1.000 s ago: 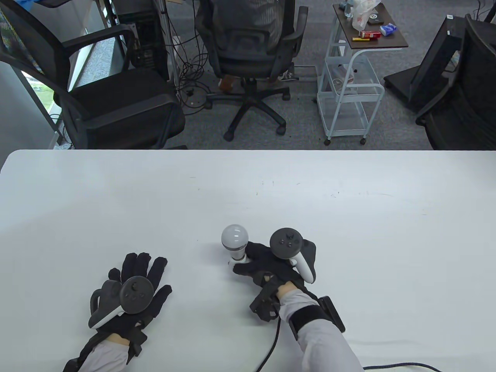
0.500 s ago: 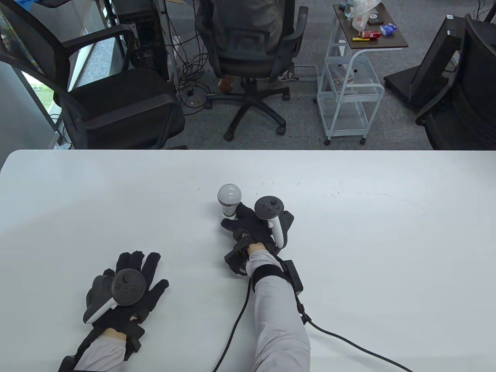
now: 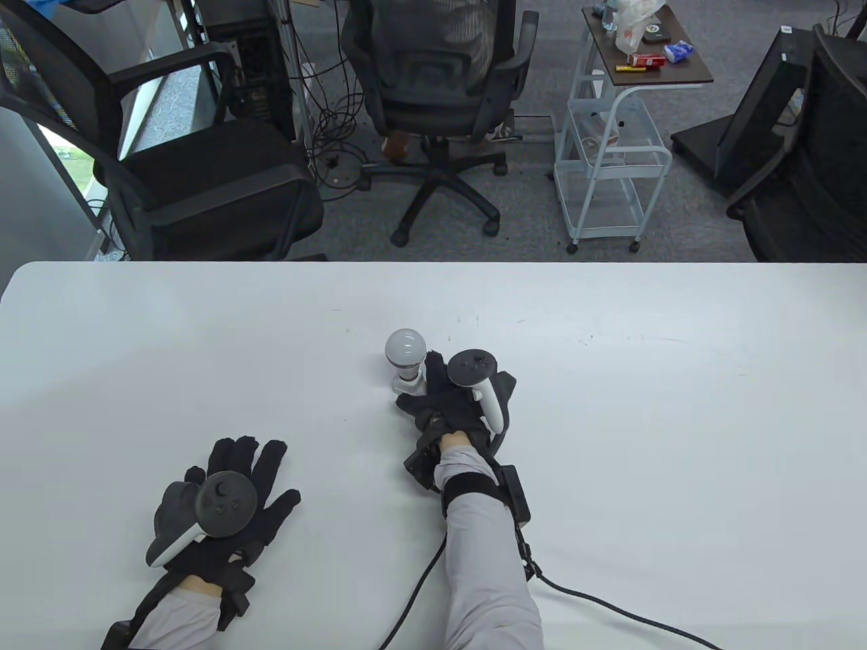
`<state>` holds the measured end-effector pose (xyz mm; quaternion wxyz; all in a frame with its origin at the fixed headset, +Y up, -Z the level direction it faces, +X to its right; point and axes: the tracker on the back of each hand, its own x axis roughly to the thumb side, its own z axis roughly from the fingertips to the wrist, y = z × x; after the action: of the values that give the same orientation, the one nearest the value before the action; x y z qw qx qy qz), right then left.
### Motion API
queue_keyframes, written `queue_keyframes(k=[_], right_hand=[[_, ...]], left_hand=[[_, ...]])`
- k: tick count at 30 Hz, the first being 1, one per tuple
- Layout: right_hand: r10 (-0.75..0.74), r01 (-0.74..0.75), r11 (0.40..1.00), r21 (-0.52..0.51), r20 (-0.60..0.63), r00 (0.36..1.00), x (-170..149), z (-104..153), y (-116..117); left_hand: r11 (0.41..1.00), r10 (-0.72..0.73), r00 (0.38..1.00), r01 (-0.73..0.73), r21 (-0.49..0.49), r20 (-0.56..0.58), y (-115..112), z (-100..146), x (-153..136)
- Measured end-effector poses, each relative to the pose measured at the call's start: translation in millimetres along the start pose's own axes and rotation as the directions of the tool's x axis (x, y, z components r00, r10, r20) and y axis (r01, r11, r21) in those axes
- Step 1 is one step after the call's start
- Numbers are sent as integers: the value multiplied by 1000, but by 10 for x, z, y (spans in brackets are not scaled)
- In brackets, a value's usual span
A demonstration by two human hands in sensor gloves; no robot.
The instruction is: Screw light bulb into light bulb socket (Screw with left hand)
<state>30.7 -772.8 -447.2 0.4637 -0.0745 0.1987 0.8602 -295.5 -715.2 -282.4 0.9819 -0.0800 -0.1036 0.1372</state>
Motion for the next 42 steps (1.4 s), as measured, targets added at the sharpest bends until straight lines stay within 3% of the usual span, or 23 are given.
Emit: queue_keyframes(k=[2, 7, 10, 14, 19, 21, 23, 32, 42], right_hand=[[-8, 10, 999, -39, 41, 999, -67, 199, -83], [134, -120, 989, -87, 168, 977, -197, 863, -471], [244, -203, 962, -181, 243, 939, -313, 1323, -712], [377, -279, 895, -349, 256, 890, -543, 1718, -874], [421, -289, 851, -438, 240, 875, -739, 1707, -821], [486, -388, 844, -369, 224, 845, -733, 1718, -763], [527, -418, 821, -388, 236, 816, -738, 1735, -712], [543, -473, 834, -284, 273, 794, -751, 1692, -654], [482, -424, 874, -235, 317, 817, -777, 1658, -681]], left_hand=[[1000, -1, 1000, 1, 6, -1, 2, 5, -11], [999, -20, 1000, 20, 48, 5, 24, 58, 20], [994, -61, 998, 60, 89, -1, 31, 103, 64], [987, -102, 995, 104, 124, -23, 55, 147, 119], [982, -125, 992, 127, 142, -21, 45, 170, 142], [984, -125, 992, 125, 126, -13, 26, 165, 143], [984, -144, 990, 144, 108, -10, 7, 160, 152], [985, -155, 988, 156, 68, -16, -26, 121, 147], [988, -142, 989, 144, 51, -37, -18, 104, 89]])
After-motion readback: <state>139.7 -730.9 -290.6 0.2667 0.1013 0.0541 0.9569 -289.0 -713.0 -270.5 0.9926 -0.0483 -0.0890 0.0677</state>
